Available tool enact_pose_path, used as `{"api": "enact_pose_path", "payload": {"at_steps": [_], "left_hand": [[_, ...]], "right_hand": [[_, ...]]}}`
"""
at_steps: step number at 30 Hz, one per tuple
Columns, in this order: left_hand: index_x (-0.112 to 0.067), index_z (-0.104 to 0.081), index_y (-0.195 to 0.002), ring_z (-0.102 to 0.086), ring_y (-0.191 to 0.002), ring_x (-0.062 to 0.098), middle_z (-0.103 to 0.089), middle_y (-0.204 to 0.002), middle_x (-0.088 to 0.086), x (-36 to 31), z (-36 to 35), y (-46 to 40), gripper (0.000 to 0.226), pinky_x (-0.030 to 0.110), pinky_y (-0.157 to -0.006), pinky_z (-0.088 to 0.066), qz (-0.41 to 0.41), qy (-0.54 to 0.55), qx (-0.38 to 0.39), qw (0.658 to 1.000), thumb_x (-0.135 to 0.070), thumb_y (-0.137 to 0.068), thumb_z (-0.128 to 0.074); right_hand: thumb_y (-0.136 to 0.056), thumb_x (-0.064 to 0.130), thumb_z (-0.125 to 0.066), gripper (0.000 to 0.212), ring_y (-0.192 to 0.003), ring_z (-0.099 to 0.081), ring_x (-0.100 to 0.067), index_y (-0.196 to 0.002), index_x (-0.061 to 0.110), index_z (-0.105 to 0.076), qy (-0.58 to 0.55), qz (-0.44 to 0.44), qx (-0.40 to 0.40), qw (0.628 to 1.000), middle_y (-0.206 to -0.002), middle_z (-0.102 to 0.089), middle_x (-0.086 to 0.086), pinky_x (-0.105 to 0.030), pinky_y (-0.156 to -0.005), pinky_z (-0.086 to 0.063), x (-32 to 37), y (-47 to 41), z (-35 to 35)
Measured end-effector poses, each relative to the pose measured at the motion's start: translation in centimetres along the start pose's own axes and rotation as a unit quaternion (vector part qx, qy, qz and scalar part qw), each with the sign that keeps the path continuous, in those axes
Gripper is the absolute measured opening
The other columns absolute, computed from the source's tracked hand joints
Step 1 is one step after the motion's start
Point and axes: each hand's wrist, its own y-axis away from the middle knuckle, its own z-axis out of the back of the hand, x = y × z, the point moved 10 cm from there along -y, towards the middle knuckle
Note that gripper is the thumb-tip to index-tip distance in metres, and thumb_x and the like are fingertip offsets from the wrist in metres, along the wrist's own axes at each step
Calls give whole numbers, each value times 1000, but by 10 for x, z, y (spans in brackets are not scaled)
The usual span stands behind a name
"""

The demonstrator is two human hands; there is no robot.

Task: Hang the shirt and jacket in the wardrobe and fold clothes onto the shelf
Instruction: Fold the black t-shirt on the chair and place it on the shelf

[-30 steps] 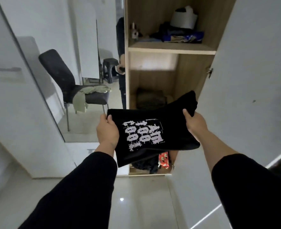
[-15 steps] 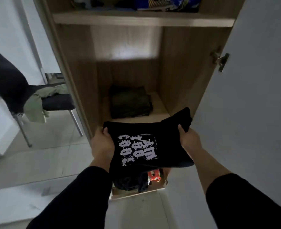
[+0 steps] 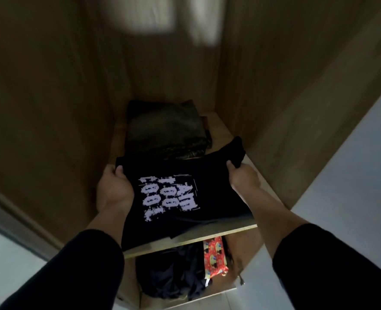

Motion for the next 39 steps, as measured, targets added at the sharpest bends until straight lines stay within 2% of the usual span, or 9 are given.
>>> {"api": "enact_pose_path", "payload": {"at_steps": [5, 9, 13, 17, 19, 25, 28, 31, 39], "left_hand": [[-6, -49, -125, -53, -98, 32, -58, -116, 21, 11, -10, -10, 35, 36, -78, -38, 11, -38, -10, 999, -27, -104, -31], [-5, -39, -134, -49, -116, 38, -48, -131, 22, 2, -8, 9, 38, 45, -90, -41, 5, -104, -25, 994, -23, -101, -35], [-22, -41, -138, -36, -135, 26, -42, -145, 6, -33, -29, 47, 40, 48, -109, -31, -167, -187, 60, 966, -34, -100, -33], [-40, -9, -150, 7, -148, 14, -1, -161, -9, -5, -66, 79, 53, 48, -119, -2, -154, -299, 225, 914, -52, -99, -14], [-45, 8, -148, 18, -146, 12, 15, -160, -11, 13, -67, 85, 54, 51, -118, -1, -146, -352, 236, 894, -55, -98, -9], [-46, 11, -147, 20, -146, 13, 18, -159, -11, 17, -64, 86, 56, 56, -117, -4, -156, -358, 215, 895, -58, -95, -5], [-44, 13, -147, 21, -145, 14, 18, -159, -10, 19, -64, 86, 60, 55, -117, -2, -171, -362, 200, 894, -62, -92, -2], [-42, 14, -148, 20, -146, 15, 18, -159, -8, 19, -62, 88, 63, 55, -117, -2, -183, -372, 191, 890, -63, -90, -1], [-33, 22, -147, 21, -146, 16, 25, -157, -4, 34, -37, 118, 62, 57, -116, -2, -176, -417, 271, 849, -56, -96, -3]], "right_hand": [[-99, 50, -34, 58, -110, -58, -35, -116, 1, -59, 40, -30, 5, 999, -121, -62, -20, -37, -87, -46, -3, -16, -14], [-100, 42, -36, 54, -124, -49, -31, -142, 8, -40, -66, -33, 102, 992, -139, -50, -13, -32, -97, -38, 4, -1, -11], [-89, 34, -49, 44, -109, -51, -28, -127, 11, -44, -51, -42, 171, 983, -120, -49, -9, -34, -80, -37, -10, 25, 9], [-87, -2, -47, 44, -75, -48, -19, -126, 16, -37, -108, 15, 124, 986, -92, -49, -9, -27, -59, -35, -13, 39, 31], [-90, -3, -44, 50, -61, -47, -19, -132, 21, -33, -3, 97, 71, 993, -72, -49, -7, -27, -50, -33, -9, 47, 44], [-102, 34, -28, 44, -121, -45, -30, -145, 27, -32, 319, 176, -105, 925, -137, -42, -11, -40, -92, -40, -2, 73, 52], [-101, 49, -12, 56, -148, -8, -24, -153, 30, -9, 344, 240, -24, 907, -160, -12, -5, -49, -117, -6, 2, 84, 12], [-98, 55, -5, 59, -148, 14, -22, -151, 36, 12, 378, 210, 64, 899, -161, 13, 0, -52, -115, 12, -23, 80, -18], [-100, 51, -9, 59, -147, 19, -24, -150, 32, 17, 437, 182, 124, 872, -161, 17, -4, -56, -115, 9, -16, 112, -4]]}}
